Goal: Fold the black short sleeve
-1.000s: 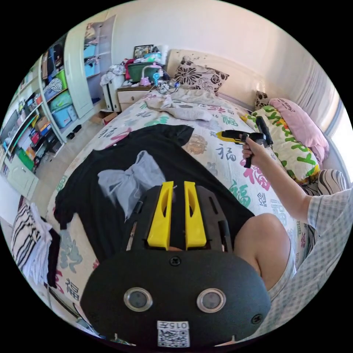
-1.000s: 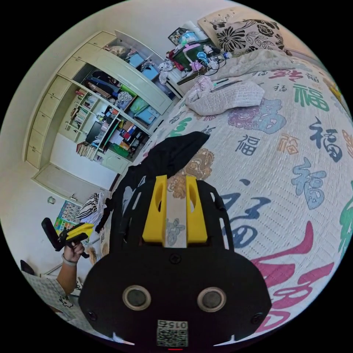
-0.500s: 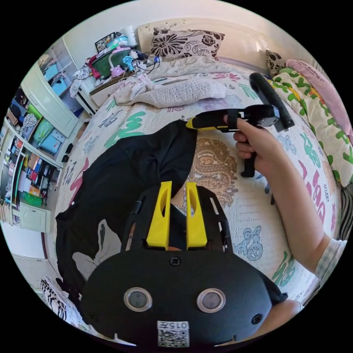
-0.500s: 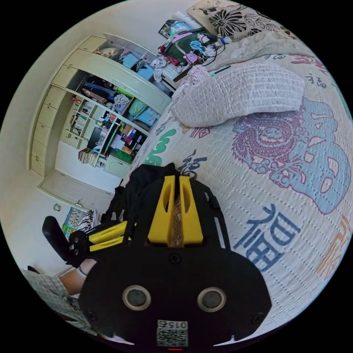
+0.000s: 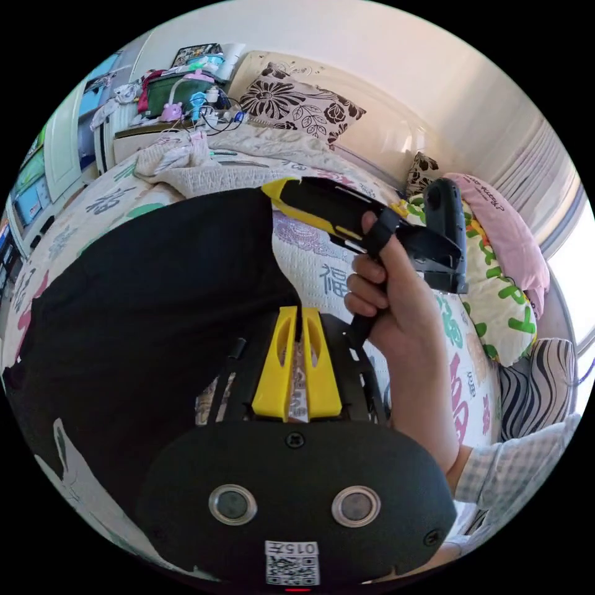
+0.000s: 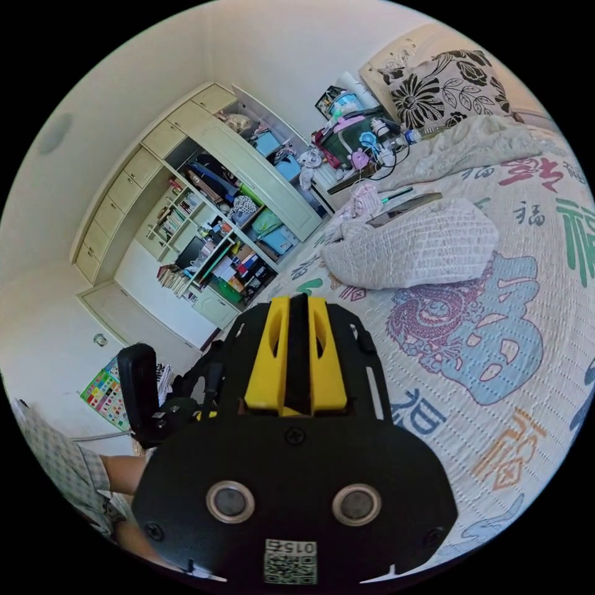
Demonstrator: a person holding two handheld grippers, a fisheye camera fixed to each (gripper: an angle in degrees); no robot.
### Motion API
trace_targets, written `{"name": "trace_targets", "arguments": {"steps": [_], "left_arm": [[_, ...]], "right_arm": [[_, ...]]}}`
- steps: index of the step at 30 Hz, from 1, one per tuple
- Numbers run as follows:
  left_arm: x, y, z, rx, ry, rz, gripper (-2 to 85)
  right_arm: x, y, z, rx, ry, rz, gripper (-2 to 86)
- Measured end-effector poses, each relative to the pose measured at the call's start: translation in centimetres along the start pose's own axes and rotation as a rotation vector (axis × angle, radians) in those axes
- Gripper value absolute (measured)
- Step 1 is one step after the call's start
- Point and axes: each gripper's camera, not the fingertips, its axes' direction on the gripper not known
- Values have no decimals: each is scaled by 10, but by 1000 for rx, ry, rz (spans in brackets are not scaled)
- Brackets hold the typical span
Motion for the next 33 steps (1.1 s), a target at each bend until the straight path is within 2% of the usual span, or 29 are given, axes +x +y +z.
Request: {"name": "trace_targets", "arguments": {"steps": [2, 7, 12, 13, 14, 17, 18, 20, 22, 25, 27, 29, 33], "left_arm": [[-9, -17, 31, -80, 28, 8, 64], [-39, -41, 14, -43, 83, 80, 84], [-79, -103, 1, -45, -50, 216, 81], [-91, -125, 12, -109, 23, 215, 80], [-100, -143, 24, -163, 181, 212, 79], [-115, -176, 48, -169, 430, 170, 71], [-116, -181, 54, -188, 421, 177, 68], [-121, -194, 76, -257, 126, 201, 57], [-135, -194, 92, -309, -62, 190, 53], [-157, -181, 116, -414, -105, 151, 65], [-161, -173, 130, -463, -11, 157, 51], [-151, -168, 132, -443, 267, 242, 24], [-143, -174, 121, -388, 401, 385, 15]], "right_arm": [[2, -7, -16, 18, -9, -3, 93], [-11, -24, -28, -136, 49, -73, 98], [-35, -31, -1, -397, 194, -179, 106], [-38, -33, 10, -456, 197, -197, 108], [-40, -35, 19, -492, 195, -204, 109], [-42, -40, 31, -543, 195, -203, 111], [-42, -41, 31, -533, 195, -202, 111], [-42, -48, 32, -505, 201, -176, 111], [-43, -52, 35, -508, 216, -177, 110], [-44, -58, 41, -514, 216, -167, 109], [-46, -62, 44, -508, 222, -166, 108], [-49, -66, 47, -510, 221, -168, 107], [-51, -72, 52, -525, 241, -155, 107]]}}
